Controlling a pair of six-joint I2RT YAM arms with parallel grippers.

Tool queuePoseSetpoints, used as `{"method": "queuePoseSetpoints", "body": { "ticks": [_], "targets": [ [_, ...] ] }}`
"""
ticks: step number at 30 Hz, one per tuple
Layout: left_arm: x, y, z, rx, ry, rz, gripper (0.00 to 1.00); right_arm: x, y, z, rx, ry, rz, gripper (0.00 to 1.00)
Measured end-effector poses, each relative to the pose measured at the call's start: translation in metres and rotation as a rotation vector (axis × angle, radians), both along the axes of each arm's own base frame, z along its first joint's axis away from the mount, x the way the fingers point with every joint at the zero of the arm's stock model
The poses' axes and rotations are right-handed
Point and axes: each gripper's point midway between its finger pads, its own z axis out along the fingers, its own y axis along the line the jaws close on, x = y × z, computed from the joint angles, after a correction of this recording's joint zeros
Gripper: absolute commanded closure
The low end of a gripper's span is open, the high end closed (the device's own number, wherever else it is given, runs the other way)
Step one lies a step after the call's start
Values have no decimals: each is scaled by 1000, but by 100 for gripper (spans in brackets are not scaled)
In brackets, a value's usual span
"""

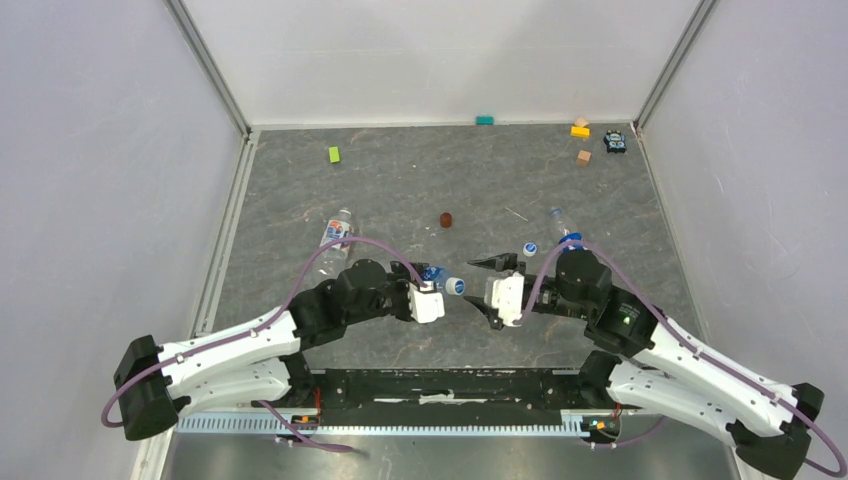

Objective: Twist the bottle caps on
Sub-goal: Screw the bottle cap onto the plastic bottle.

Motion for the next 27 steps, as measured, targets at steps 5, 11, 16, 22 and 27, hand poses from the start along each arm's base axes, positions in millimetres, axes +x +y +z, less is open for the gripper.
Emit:
{"method": "queuePoseSetpoints", "body": {
  "ticks": [5, 11, 16, 22, 27],
  "targets": [
    [-1, -1, 0, -1, 4, -9, 98, 0, 4, -17, -144, -94, 88, 33],
    [-2, -1, 0, -3, 6, -14, 98, -2, 4, -23, -226, -173, 157, 36],
    [-4, -3, 0, -6, 11, -26, 98, 0, 8, -24, -261, -201, 190, 39],
    [-4, -3, 0, -6, 11, -26, 98, -1, 11, -35, -296, -189, 217, 44],
    [-5, -3, 0, -7, 12, -30, 98, -3, 15, -40, -308, -180, 232, 46]
  ]
}}
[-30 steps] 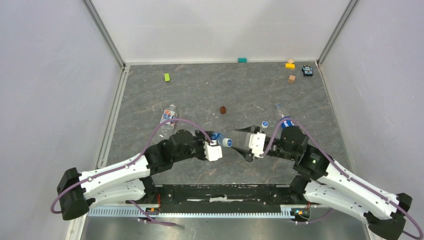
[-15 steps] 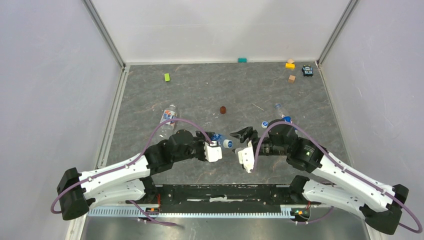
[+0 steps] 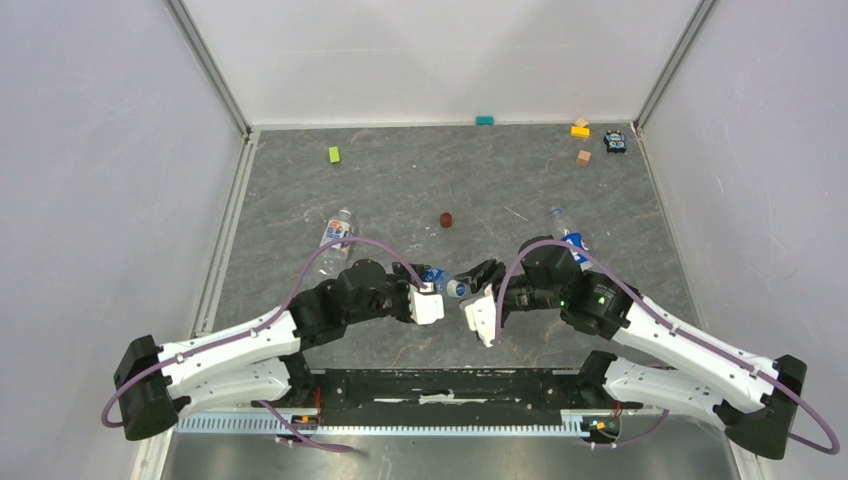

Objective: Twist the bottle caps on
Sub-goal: Screw the bottle cap onto the plastic bottle.

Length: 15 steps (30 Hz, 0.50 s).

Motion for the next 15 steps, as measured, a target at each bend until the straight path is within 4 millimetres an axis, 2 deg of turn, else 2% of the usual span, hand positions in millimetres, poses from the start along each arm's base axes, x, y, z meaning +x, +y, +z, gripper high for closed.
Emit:
{"method": "queuePoseSetpoints", "body": {
  "ticks": [8, 12, 15],
  "targets": [
    [-1, 0, 0, 0, 2, -3, 98, -1, 3, -7, -22, 12, 7, 52],
    [-1, 0, -1, 2, 4, -4, 98, 1, 4, -8, -26, 6, 1, 62],
    [-2, 0, -1, 2, 7, -8, 98, 2, 4, -7, -25, 7, -5, 75]
  ]
}}
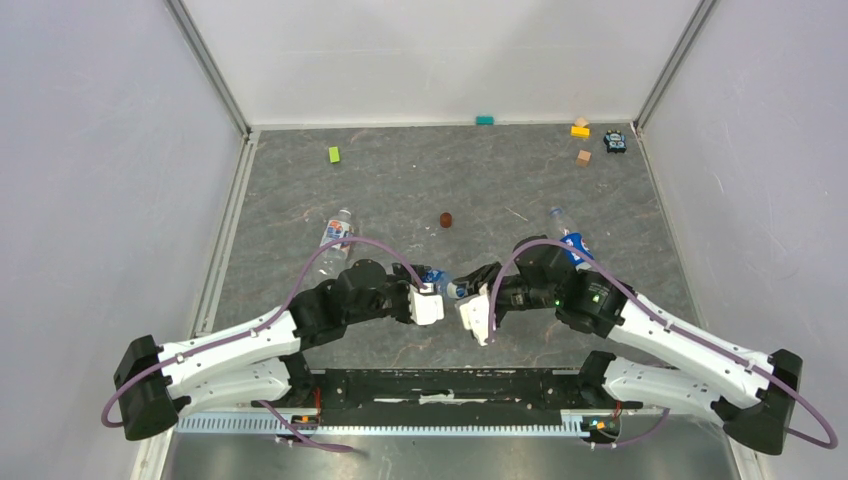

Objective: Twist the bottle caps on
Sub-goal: Screw the bottle cap onto the plastic bottle.

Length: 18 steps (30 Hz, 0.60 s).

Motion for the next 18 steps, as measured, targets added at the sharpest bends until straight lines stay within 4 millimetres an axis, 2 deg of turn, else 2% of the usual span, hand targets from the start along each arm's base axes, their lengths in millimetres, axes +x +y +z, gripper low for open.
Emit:
{"method": "queuePoseSetpoints", "body": {
  "ticks": [6, 11, 17, 18],
  "targets": [
    [-1, 1, -2, 6, 9, 3, 98, 1, 1, -2, 0, 40, -30, 100],
    [1, 3, 0, 4, 2, 17, 98, 4, 3, 1, 44, 141, -127, 100],
    [7, 6, 5, -5, -19, 51, 98, 13, 5, 8, 145, 352, -336, 100],
    [7, 7, 5, -5, -21, 53, 98, 14, 6, 8, 159, 385, -362, 95]
  ]
}}
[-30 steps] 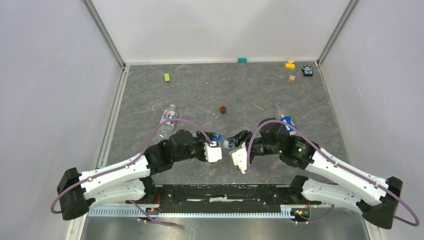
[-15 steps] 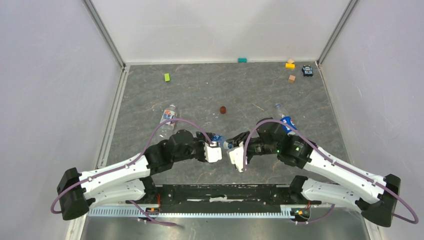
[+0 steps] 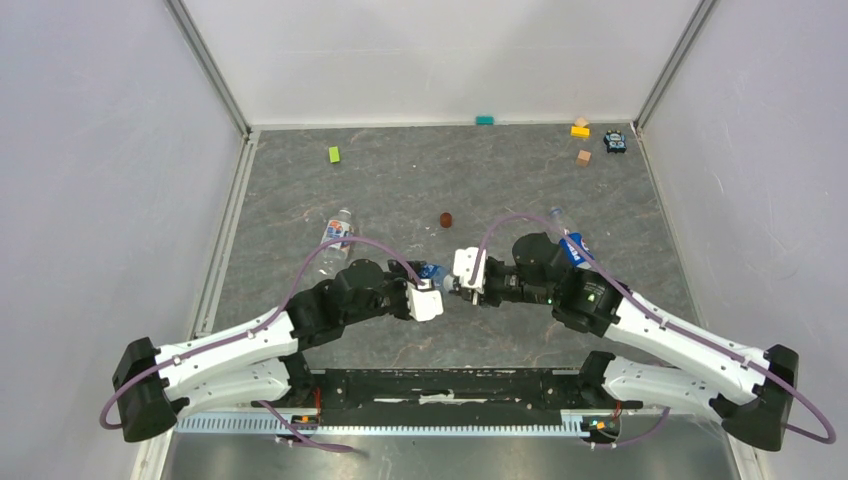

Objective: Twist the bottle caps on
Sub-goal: Screw the bottle cap onto the plastic bottle.

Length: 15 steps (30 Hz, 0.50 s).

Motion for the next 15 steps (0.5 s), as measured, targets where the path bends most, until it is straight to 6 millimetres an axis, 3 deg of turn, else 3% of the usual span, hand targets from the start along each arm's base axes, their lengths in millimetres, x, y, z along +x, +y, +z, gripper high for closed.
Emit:
{"method": "queuePoseSetpoints", "body": {
  "ticks": [6, 8, 15],
  "targets": [
    [3, 1, 2, -5, -10, 14, 98, 3, 1, 4, 52, 85, -84, 43],
    [4, 0, 4, -11, -15, 18, 98, 4, -1, 8, 68, 90, -106, 2],
    [9, 1, 6, -21, -19, 52, 98, 14, -28, 64, 269, -40, -234, 2]
  ]
}}
